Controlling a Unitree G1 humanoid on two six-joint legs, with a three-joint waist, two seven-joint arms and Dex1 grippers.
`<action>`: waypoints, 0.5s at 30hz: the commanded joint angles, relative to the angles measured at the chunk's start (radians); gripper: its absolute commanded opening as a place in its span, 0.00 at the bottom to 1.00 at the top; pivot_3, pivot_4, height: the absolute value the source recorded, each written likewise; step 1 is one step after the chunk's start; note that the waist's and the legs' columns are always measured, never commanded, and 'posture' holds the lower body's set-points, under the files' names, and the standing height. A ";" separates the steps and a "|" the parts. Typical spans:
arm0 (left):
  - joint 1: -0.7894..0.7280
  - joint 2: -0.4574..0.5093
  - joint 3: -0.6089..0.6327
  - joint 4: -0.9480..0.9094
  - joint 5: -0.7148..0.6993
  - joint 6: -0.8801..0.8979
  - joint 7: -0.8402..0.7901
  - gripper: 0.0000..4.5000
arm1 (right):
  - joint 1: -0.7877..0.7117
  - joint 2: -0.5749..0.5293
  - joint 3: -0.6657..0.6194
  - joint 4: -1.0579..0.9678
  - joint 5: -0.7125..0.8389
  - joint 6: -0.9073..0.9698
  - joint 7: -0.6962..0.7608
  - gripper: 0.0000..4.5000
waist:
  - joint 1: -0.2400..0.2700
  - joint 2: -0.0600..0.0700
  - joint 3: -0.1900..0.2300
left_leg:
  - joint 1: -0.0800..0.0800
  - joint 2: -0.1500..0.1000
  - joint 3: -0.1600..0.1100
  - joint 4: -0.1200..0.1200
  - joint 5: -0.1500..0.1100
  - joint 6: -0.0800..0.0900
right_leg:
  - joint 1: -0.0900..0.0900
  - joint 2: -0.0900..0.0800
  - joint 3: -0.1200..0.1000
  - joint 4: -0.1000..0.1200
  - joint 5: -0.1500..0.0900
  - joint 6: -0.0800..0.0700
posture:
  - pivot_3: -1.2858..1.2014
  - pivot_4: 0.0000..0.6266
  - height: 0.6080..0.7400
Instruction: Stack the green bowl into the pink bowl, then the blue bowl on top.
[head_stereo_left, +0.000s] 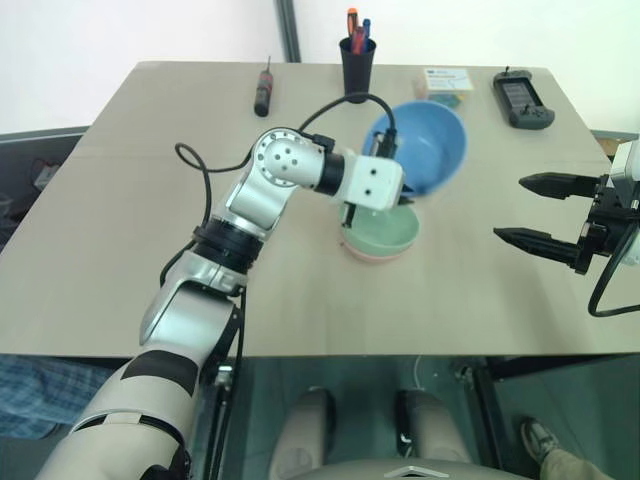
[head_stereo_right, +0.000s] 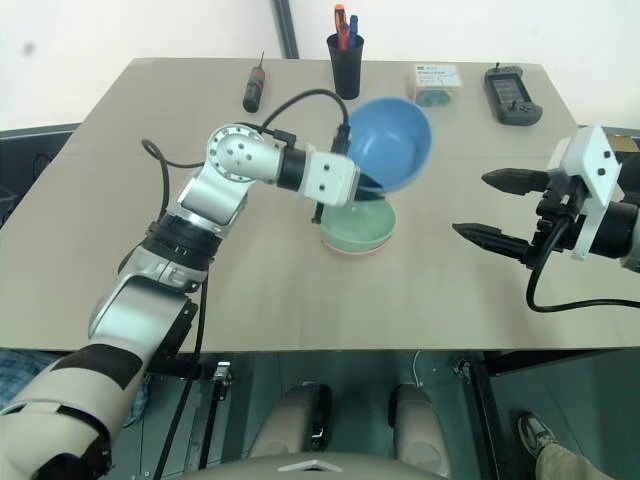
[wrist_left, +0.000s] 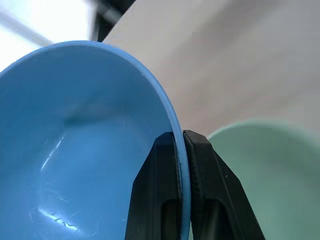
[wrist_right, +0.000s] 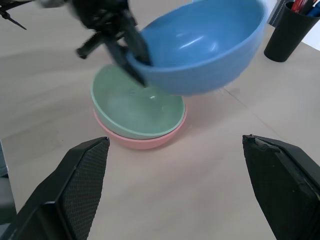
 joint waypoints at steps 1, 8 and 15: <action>0.011 0.043 0.006 -0.094 -0.045 0.025 -0.076 0.01 | 0.004 -0.019 -0.035 -0.030 0.009 -0.011 -0.005 1.00 | -0.002 0.000 0.000 | 0.000 0.000 0.000 0.000 0.000 0.000 | 0.000 0.000 0.000 0.000 0.000 0.000 | 0.52 0.24 1.00; 0.044 0.110 0.003 -0.177 -0.076 0.069 -0.173 0.09 | 0.017 -0.011 -0.031 -0.025 0.000 -0.024 -0.012 1.00 | 0.000 0.000 0.000 | -0.001 0.000 0.000 0.002 0.000 0.000 | 0.000 0.000 0.000 0.000 0.000 0.000 | 0.52 0.24 1.00; 0.046 0.121 0.007 -0.186 -0.043 0.076 -0.144 0.69 | 0.006 -0.008 -0.013 -0.005 -0.009 -0.041 -0.011 1.00 | 0.003 0.000 0.000 | -0.001 0.000 -0.001 0.003 0.000 0.000 | 0.001 0.000 0.000 0.000 0.000 0.000 | 0.52 0.24 1.00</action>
